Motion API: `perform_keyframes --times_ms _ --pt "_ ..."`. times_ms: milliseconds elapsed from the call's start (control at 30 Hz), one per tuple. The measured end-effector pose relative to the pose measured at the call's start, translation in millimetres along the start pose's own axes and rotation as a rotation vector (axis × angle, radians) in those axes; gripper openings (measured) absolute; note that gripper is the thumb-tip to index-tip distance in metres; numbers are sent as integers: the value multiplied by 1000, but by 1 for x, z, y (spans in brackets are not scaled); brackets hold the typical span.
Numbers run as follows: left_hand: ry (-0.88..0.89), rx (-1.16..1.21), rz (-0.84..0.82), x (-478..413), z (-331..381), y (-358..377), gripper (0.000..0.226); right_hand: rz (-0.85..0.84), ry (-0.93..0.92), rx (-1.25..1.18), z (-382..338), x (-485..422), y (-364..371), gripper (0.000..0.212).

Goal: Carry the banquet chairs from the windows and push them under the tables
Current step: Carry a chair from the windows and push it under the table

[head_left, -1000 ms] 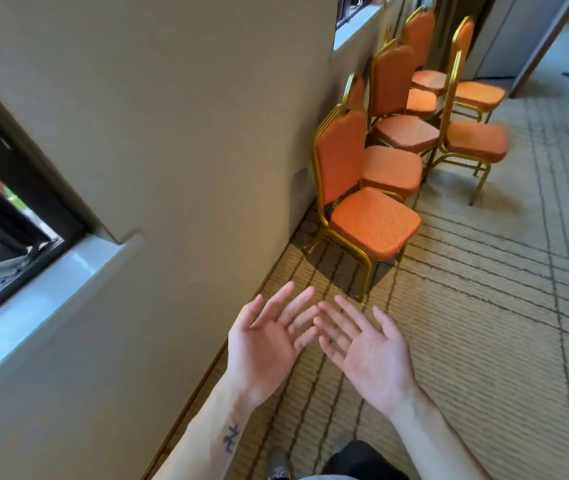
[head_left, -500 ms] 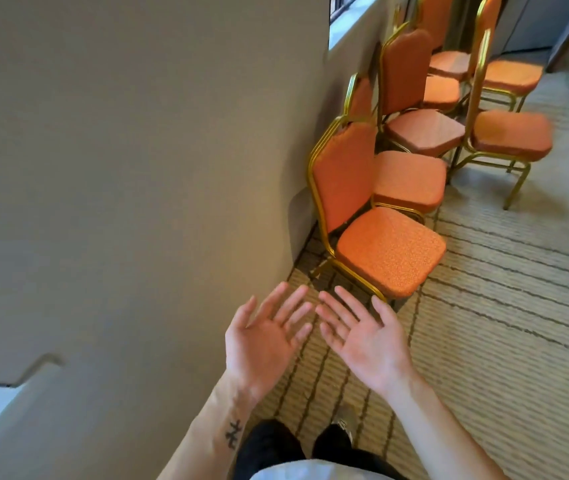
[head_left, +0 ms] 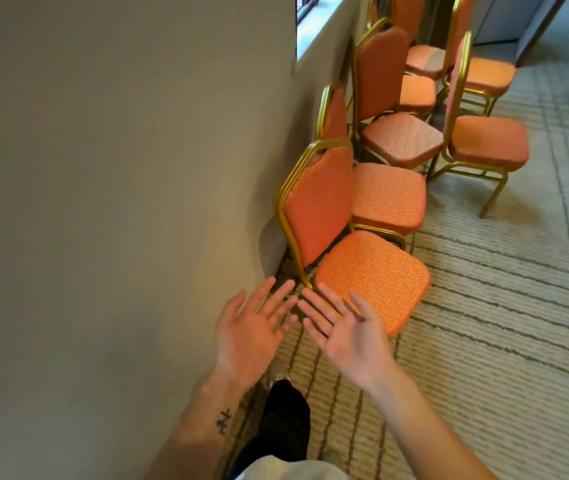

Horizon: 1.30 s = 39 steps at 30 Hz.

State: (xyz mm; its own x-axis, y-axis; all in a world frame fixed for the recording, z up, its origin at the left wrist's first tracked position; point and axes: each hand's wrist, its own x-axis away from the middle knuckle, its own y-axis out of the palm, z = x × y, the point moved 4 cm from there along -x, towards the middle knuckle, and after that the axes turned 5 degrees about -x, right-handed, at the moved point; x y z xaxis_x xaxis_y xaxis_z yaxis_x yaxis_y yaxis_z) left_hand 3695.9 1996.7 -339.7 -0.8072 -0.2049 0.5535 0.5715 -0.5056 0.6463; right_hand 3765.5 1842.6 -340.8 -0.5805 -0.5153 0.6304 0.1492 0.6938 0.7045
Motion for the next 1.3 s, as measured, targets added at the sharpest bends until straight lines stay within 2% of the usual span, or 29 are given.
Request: perform_keyframes --times_ms 133,300,667,1067,1233,1300 --pt "-46 57 -7 -69 31 16 57 47 -25 20 -29 -54 29 54" --pt "-105 9 -62 -133 69 44 58 74 -84 -8 -67 -98 62 52" --pt "-68 -75 -55 -246 123 81 60 93 -110 2 -144 -192 97 49" --pt "-3 -117 43 -381 155 129 58 26 36 -6 -229 -338 131 46" --pt "120 -271 251 -424 170 145 44 40 58 19 -249 -378 133 44" --pt "141 -345 283 -445 173 154 40 79 45 34 -252 -395 133 45"
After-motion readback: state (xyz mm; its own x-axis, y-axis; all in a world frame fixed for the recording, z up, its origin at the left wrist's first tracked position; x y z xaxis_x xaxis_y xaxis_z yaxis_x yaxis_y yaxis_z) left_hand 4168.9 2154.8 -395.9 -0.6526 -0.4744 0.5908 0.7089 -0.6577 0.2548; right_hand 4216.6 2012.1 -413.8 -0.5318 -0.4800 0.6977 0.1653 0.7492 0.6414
